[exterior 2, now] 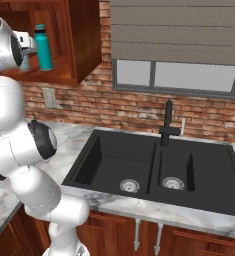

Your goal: Sort all alcoholic drinks to one cabinet, and non-alcoholic drinks to the other.

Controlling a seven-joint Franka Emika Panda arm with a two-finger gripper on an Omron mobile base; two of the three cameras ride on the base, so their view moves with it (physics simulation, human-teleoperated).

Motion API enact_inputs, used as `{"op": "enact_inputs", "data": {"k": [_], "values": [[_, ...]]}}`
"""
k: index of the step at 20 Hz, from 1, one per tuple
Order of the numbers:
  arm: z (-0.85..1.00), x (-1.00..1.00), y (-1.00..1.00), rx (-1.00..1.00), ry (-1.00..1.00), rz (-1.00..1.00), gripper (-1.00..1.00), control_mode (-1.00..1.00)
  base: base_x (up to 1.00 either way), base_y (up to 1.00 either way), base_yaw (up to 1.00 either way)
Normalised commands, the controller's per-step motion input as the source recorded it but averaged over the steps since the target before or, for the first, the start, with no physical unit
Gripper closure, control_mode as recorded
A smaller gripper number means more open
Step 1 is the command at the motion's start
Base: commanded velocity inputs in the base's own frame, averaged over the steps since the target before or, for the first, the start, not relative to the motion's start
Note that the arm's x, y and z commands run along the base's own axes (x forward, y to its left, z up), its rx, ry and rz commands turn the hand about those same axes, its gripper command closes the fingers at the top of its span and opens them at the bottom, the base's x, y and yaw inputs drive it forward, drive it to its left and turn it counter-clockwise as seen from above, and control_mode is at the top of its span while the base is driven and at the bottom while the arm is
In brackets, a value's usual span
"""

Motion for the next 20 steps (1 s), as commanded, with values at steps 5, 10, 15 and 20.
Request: {"op": "enact_inputs", "data": {"k": [5,10,15,20], "values": [[0.00,-0.39,0.00,0.00,-0.01,0.00,-1.00,-1.00,0.00,0.00,0.00],[0.00,-0.52,-0.08,0.00,-0.02,0.00,-1.00,-1.00,0.00,0.00,0.00],[0.00,-0.59,-0.34,0.02,-0.01,0.00,-1.00,-1.00,0.00,0.00,0.00],[-0.01,-0.66,-0.54,0.04,0.00,0.00,-1.00,-1.00,0.00,0.00,0.00]]}}
